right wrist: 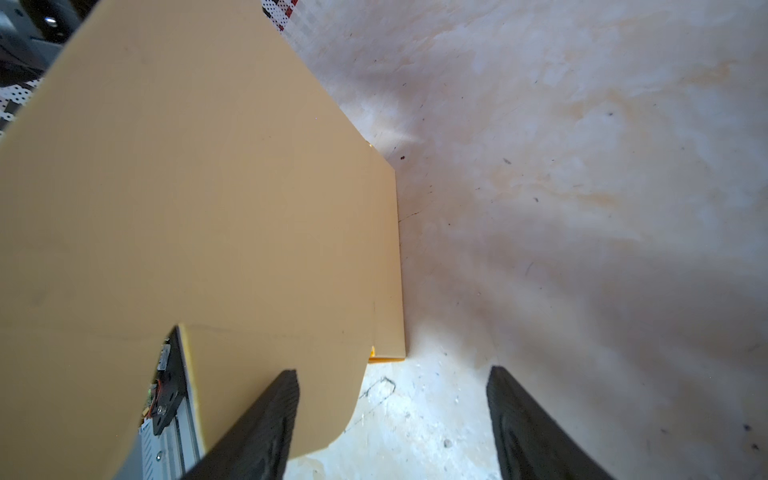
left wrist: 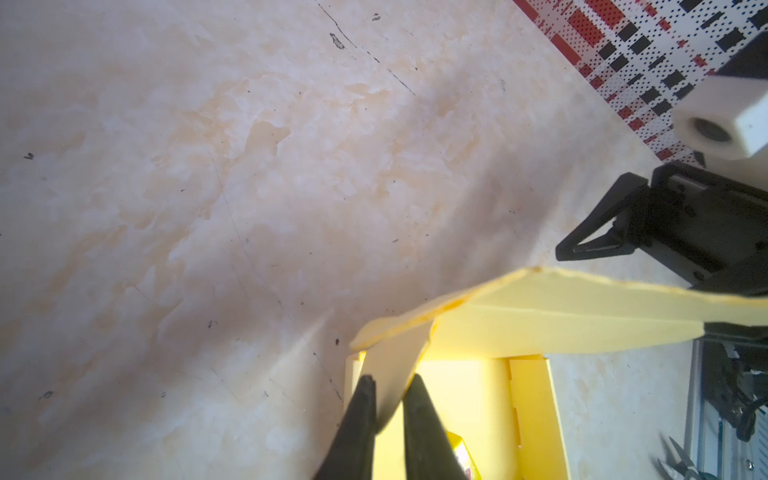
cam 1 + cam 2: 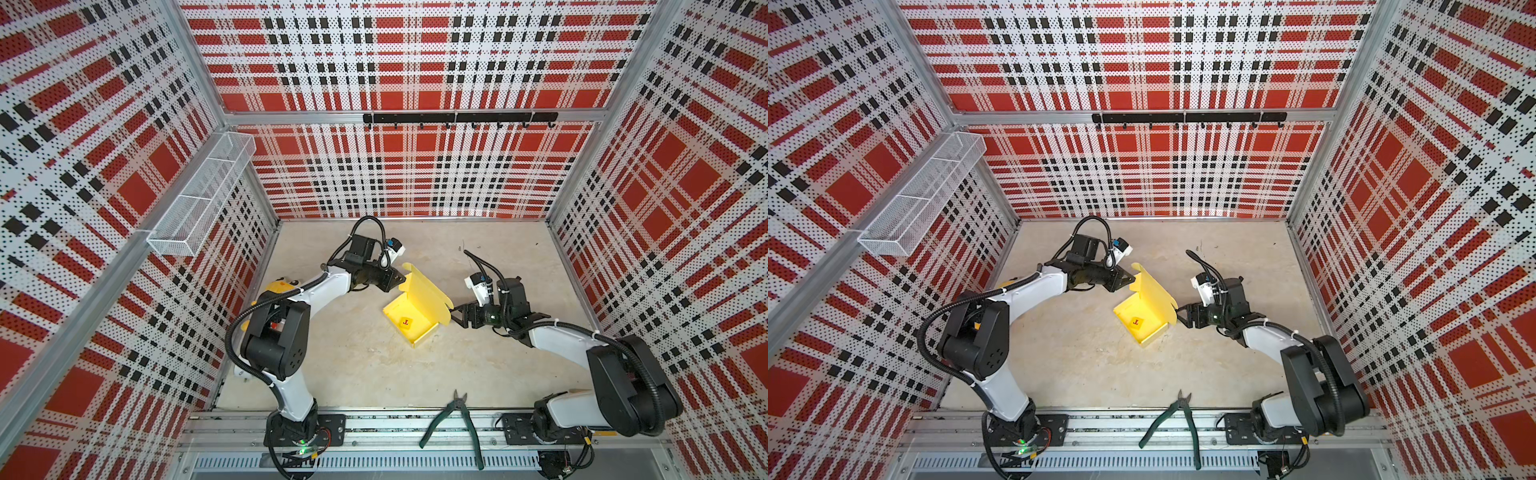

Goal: Fold the paper box

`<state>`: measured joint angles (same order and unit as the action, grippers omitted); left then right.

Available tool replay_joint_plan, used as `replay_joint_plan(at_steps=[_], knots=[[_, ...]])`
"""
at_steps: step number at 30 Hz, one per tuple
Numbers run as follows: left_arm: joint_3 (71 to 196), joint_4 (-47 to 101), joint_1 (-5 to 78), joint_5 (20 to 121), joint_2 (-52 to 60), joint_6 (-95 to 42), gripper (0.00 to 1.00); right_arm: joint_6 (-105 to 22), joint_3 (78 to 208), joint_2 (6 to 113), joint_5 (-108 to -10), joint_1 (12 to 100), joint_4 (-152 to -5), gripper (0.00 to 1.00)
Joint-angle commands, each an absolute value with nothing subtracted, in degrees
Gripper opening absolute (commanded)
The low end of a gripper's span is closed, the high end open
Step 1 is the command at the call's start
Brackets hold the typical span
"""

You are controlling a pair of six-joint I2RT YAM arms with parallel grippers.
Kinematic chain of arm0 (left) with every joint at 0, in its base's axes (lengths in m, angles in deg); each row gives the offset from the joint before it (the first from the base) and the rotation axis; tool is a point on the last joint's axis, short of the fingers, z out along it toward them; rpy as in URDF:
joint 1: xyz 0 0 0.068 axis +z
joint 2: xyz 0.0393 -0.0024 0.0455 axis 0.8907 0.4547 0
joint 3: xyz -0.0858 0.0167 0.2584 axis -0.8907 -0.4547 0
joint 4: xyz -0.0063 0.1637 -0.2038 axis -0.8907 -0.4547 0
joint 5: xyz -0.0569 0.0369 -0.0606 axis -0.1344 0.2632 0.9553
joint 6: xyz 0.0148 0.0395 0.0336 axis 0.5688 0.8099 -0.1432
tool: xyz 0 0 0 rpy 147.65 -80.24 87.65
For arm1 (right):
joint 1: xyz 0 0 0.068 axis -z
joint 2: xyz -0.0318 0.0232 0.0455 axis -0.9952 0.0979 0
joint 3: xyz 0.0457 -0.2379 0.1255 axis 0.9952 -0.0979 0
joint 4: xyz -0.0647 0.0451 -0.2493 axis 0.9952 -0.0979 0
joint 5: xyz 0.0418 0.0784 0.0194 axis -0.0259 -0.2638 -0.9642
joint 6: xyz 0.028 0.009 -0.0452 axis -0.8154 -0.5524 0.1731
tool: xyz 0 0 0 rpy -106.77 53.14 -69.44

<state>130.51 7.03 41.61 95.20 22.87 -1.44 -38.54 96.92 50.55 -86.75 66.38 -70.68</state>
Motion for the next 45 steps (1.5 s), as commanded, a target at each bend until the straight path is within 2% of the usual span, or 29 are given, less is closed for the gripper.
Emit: replay_joint_plan(at_steps=[1,11,13,21,31,41,45], knots=[[129.3,6.9,41.0,94.3,21.1,-0.2,0.17,-38.0,95.3,48.6,-87.5,66.1,-68.3,0.74],[128.7,6.9,40.1,92.5,21.0,-1.2,0.15,-38.3,92.0,45.1,-86.8,61.6,-63.9,0.74],[128.2,7.1,39.9,93.0,20.8,-1.3,0.12,-38.6,90.9,44.8,-86.5,60.0,-60.2,0.74],[127.8,7.4,38.4,92.7,20.6,-0.9,0.1,-39.2,87.2,48.2,-84.5,56.3,-43.8,0.7],[127.6,7.3,37.7,92.5,20.5,-0.6,0.1,-38.9,88.6,57.5,-82.9,52.7,-32.1,0.66],[127.1,7.2,37.9,92.4,20.0,-0.4,0.1,-36.3,86.2,61.2,-84.4,48.5,-18.1,0.72],[127.0,7.6,38.1,92.6,20.0,-0.6,0.1,-36.0,87.8,63.9,-85.6,47.6,-16.6,0.73]])
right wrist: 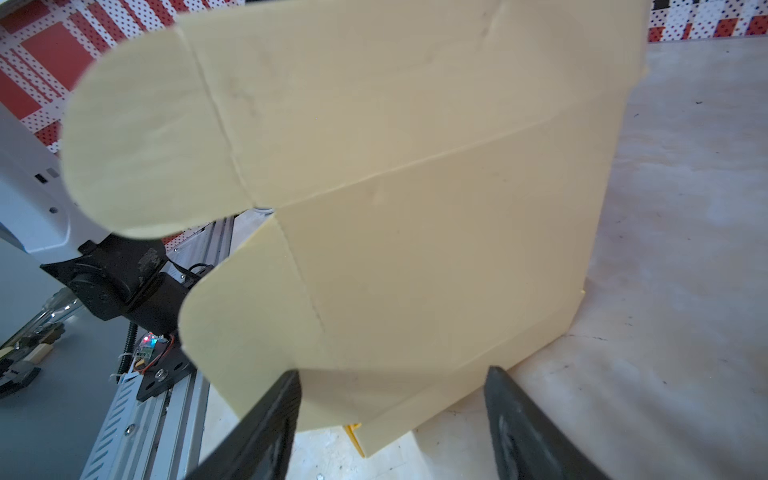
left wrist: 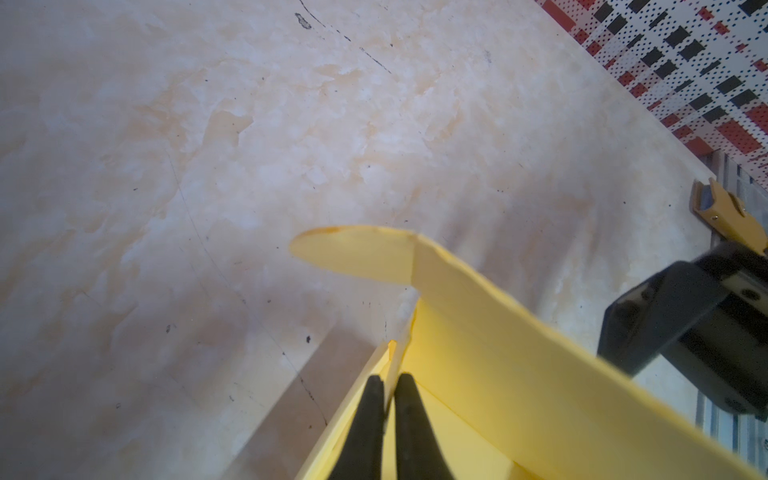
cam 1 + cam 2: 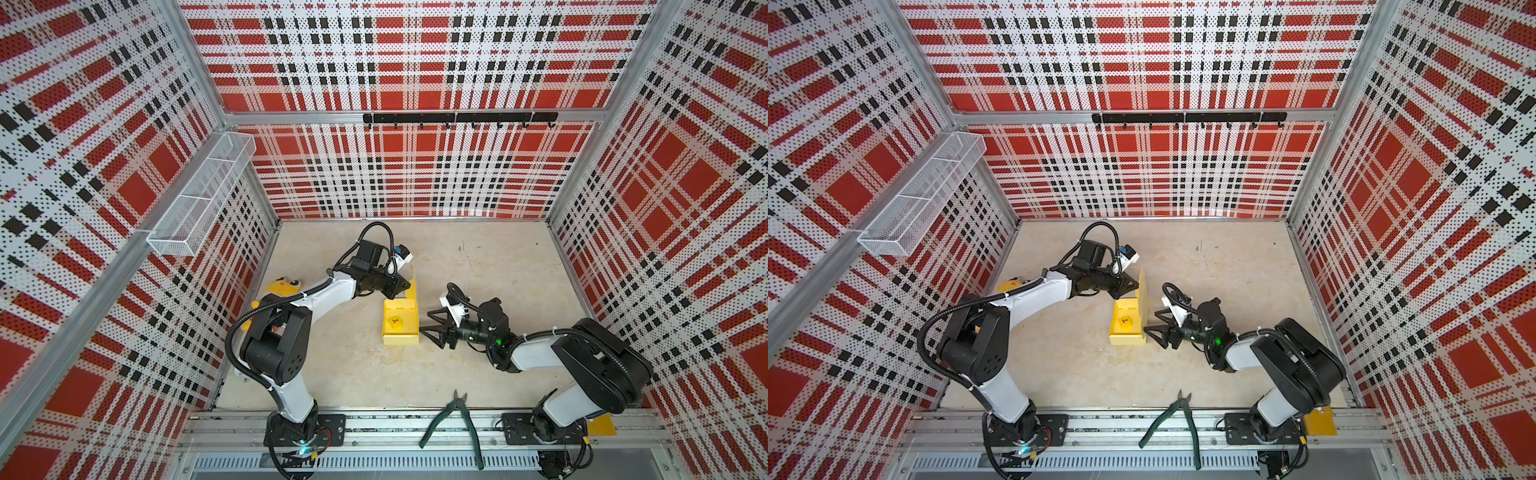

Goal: Fold the paper box

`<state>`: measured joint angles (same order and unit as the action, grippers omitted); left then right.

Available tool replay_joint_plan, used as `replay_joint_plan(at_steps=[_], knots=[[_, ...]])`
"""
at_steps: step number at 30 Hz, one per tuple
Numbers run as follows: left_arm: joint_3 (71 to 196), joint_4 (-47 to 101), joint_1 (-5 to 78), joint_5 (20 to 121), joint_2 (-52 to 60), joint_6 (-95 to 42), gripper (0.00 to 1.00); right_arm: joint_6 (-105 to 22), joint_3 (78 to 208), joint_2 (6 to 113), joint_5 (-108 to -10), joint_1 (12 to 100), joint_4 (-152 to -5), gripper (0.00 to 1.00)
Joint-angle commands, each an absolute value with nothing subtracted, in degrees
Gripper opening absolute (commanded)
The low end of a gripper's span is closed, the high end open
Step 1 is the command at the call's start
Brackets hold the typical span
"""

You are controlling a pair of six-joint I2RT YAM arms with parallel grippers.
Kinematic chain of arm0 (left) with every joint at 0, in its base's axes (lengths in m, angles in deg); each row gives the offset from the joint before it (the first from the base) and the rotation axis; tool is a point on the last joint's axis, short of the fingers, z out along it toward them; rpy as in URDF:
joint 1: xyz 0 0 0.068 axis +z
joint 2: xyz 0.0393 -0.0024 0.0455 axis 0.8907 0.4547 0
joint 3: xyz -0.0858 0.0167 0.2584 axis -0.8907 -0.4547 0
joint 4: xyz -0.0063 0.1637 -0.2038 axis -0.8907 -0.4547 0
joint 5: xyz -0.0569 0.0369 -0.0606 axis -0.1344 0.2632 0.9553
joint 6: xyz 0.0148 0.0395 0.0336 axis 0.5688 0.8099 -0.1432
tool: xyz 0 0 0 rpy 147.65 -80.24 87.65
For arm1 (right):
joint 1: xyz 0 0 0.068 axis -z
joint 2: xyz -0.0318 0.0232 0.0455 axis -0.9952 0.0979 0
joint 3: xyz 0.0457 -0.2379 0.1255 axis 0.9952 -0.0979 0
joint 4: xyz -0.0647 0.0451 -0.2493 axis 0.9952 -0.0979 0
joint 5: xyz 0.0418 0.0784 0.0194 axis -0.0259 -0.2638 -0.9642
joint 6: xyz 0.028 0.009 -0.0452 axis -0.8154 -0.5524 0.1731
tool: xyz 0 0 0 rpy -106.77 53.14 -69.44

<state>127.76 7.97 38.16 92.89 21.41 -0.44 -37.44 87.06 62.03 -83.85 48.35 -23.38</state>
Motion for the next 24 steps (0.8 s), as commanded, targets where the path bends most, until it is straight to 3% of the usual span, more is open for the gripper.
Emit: replay_joint_plan(at_steps=[1,10,24], knots=[[127.2,7.4,38.1,92.6,20.2,-0.7,0.1,-36.1,87.9,64.3,-85.6,47.5,-15.9,0.74],[127.3,7.1,38.3,92.2,20.1,-0.6,0.1,-36.5,88.2,65.0,-85.2,47.1,-12.7,0.77],[127.2,7.5,38.3,92.7,20.9,-0.7,0.11,-28.6,92.4,57.6,-81.8,42.9,-29.6,0.79]])
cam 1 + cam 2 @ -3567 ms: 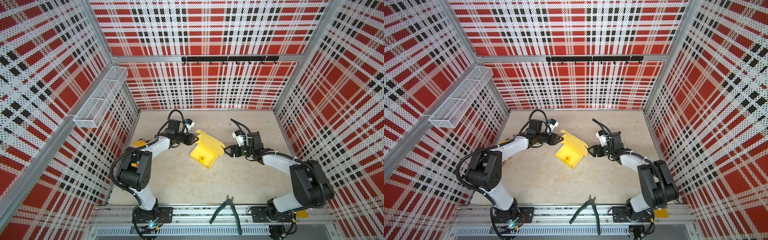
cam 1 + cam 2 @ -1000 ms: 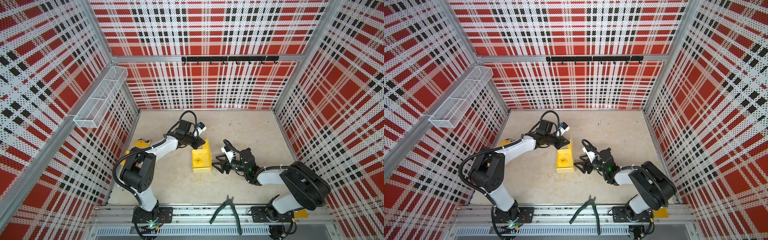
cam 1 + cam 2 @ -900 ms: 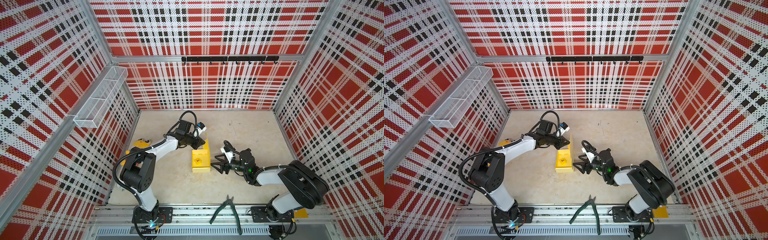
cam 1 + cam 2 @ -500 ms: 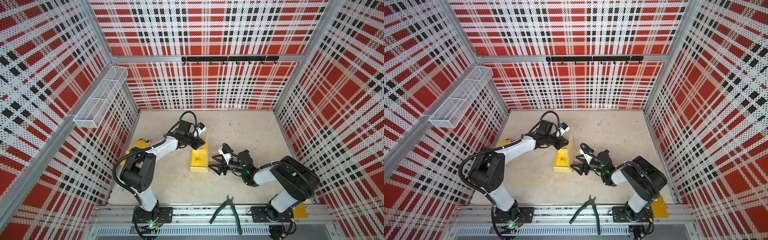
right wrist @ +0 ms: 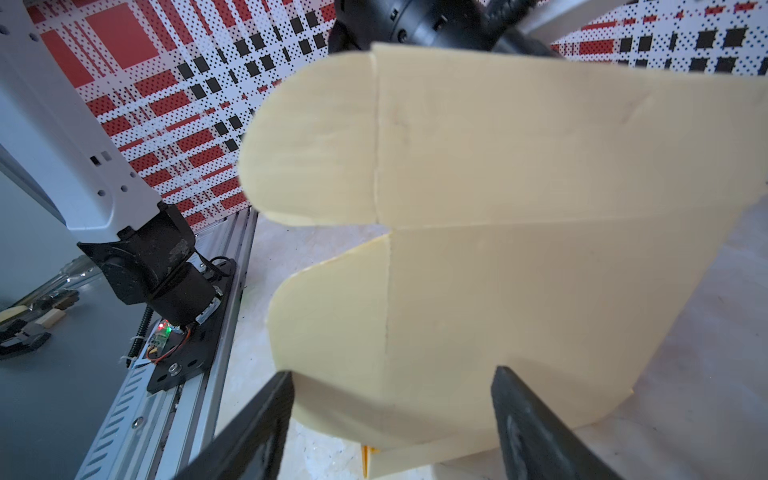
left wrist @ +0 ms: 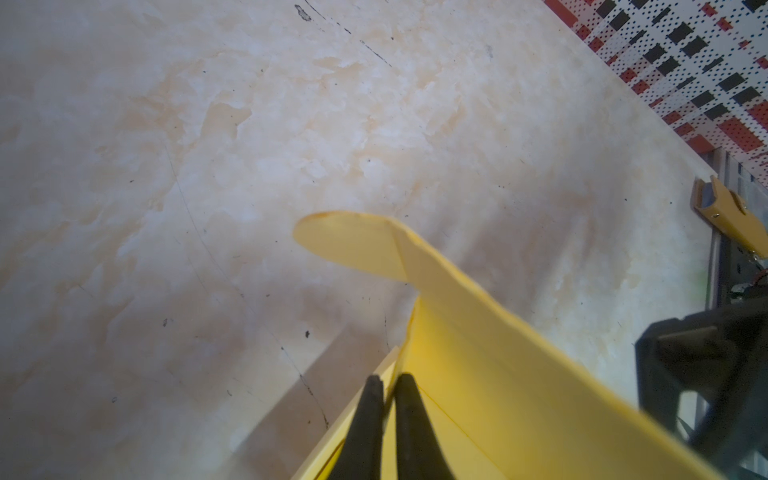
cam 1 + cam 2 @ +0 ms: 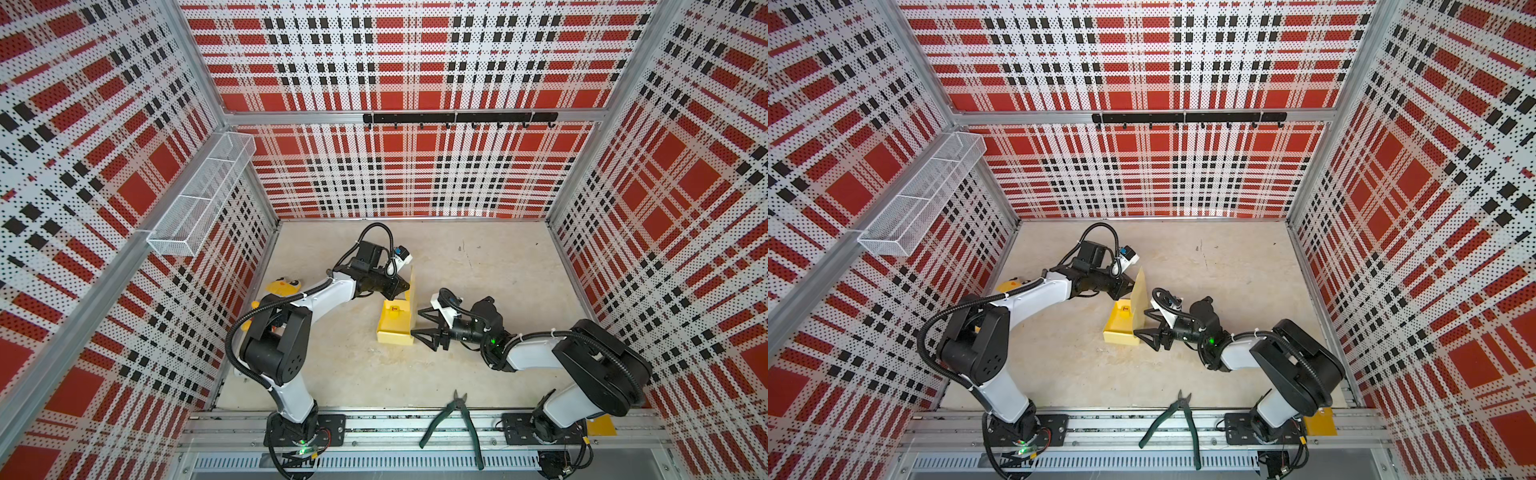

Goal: Fold the paper box

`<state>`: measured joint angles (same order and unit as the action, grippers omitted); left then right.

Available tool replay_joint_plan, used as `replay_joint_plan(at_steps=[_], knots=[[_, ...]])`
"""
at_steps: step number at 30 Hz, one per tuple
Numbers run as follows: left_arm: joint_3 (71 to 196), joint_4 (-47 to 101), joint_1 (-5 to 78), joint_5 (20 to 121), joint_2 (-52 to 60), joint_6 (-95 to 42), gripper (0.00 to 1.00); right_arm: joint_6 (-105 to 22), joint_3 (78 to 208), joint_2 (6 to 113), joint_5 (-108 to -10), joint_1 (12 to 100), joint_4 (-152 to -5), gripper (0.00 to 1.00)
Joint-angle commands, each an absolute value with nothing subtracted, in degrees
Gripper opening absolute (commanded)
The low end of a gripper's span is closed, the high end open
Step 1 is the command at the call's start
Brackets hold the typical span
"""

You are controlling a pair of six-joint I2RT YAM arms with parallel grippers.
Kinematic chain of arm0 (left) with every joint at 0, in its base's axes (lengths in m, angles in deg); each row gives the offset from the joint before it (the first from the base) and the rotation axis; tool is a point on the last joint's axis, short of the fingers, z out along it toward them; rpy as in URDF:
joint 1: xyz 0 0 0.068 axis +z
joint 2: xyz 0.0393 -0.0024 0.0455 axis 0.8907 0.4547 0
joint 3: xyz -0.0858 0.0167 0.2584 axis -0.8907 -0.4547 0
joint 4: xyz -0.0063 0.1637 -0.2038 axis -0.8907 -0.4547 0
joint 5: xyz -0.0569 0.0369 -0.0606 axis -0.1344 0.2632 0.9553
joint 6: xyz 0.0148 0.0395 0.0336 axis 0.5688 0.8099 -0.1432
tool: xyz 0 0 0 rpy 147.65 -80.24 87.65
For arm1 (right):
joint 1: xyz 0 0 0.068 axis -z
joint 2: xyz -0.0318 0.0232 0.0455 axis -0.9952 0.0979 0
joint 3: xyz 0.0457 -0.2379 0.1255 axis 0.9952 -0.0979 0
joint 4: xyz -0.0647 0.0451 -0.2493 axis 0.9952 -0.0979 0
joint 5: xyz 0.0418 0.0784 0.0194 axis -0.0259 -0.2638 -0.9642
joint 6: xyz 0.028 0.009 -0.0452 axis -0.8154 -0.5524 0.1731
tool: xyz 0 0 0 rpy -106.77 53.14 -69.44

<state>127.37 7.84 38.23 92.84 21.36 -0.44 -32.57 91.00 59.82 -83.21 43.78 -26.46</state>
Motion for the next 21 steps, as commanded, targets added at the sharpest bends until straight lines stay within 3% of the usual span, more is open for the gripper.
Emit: replay_joint_plan(at_steps=[1,16,21], knots=[[127.4,7.2,38.3,92.6,20.9,-0.7,0.11,-28.3,92.2,57.2,-81.2,42.7,-30.1,0.79],[126.4,8.0,38.0,92.9,20.2,-0.7,0.11,-26.0,92.5,53.3,-74.2,42.0,-34.1,0.74],[126.1,8.8,37.9,94.1,20.3,-1.3,0.11,-26.3,93.6,53.8,-66.3,42.0,-38.9,0.74]])
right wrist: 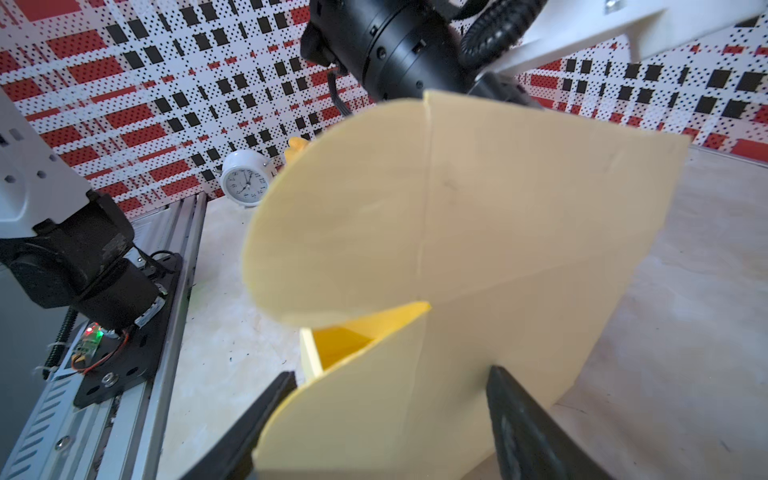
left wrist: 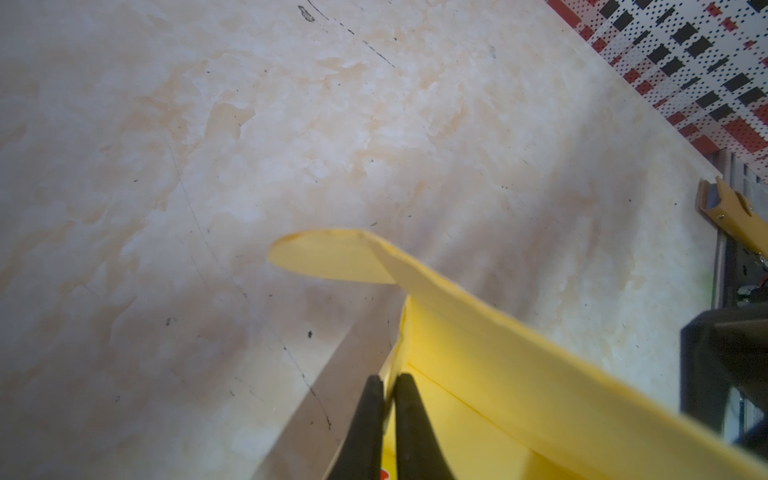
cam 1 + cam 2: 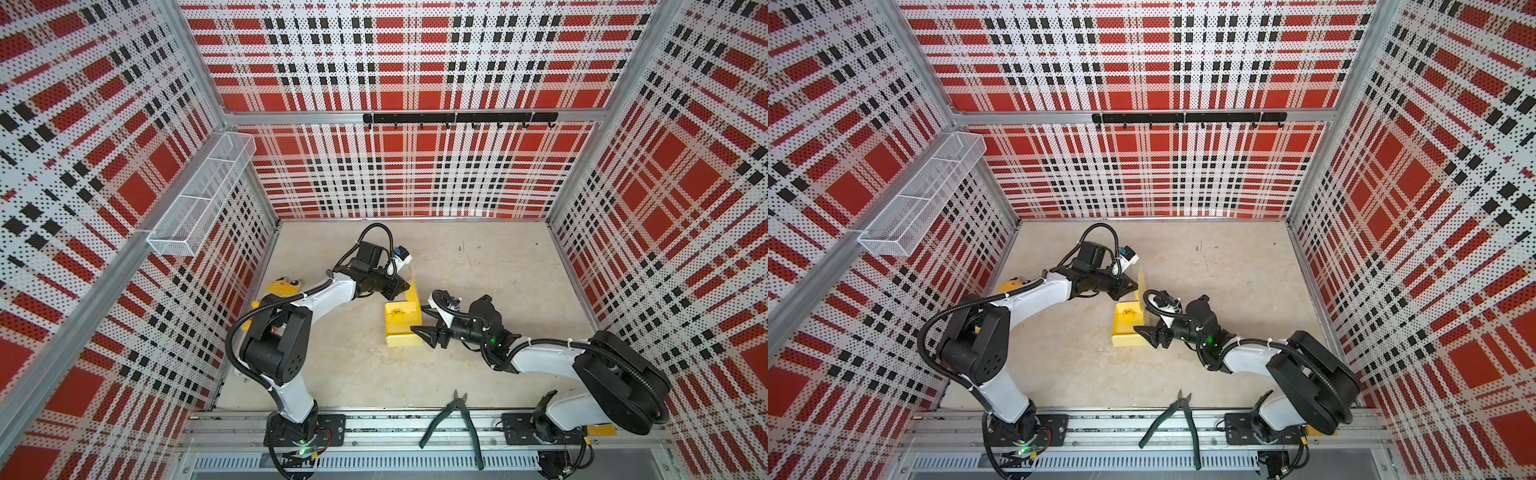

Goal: Fold the paper box

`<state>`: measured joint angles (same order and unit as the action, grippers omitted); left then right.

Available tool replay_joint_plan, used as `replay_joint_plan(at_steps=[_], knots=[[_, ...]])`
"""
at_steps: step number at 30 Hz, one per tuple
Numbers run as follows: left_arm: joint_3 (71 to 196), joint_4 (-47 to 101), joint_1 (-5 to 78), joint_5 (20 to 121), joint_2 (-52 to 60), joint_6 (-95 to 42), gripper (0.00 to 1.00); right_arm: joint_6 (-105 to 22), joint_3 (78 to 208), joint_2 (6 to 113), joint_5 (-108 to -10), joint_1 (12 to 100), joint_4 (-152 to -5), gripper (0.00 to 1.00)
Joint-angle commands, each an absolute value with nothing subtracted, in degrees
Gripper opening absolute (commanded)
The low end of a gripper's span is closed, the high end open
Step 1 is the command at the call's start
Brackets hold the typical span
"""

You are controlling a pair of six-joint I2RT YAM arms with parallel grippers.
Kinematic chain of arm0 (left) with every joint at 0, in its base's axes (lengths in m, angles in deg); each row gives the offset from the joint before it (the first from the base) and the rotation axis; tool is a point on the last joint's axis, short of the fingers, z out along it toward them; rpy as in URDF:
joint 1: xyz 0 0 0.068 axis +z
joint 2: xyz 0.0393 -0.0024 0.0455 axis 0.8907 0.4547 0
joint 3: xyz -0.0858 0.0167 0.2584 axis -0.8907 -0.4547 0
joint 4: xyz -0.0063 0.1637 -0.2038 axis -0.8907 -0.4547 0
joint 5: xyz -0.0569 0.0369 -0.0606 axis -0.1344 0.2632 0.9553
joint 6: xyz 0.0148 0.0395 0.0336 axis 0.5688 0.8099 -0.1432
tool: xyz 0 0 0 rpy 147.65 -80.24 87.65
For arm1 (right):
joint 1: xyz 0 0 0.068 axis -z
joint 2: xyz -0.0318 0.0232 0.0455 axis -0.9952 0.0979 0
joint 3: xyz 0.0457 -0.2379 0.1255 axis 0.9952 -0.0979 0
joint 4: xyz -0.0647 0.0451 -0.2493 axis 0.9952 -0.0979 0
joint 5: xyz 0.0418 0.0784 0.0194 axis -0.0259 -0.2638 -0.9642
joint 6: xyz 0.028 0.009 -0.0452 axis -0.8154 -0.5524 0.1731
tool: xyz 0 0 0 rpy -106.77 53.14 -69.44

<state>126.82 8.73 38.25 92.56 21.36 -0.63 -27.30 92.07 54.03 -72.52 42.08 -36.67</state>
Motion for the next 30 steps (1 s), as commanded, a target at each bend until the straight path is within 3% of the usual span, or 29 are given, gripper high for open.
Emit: replay_joint_plan(at_steps=[1,6,15,18,22,30], knots=[[126.2,8.6,37.7,94.1,20.3,-1.5,0.11,-27.4,94.1,53.9,-62.7,42.0,-39.7,0.73],[125.3,9.3,36.9,94.8,19.6,-1.4,0.11,-29.1,93.6,55.7,-53.3,41.5,-37.1,0.7],[125.1,9.7,36.5,94.7,19.3,-1.8,0.11,-29.0,94.6,60.7,-45.6,40.3,-33.3,0.66],[125.1,9.3,36.4,94.4,19.2,-1.5,0.11,-29.0,93.0,59.9,-45.7,40.2,-31.2,0.72],[125.2,9.4,36.8,93.9,19.1,-1.4,0.11,-26.4,89.9,51.8,-51.3,40.2,-34.9,0.83],[126.3,8.7,36.7,93.7,20.4,-0.7,0.11,-21.7,83.5,28.8,-62.5,43.4,-55.3,0.91]])
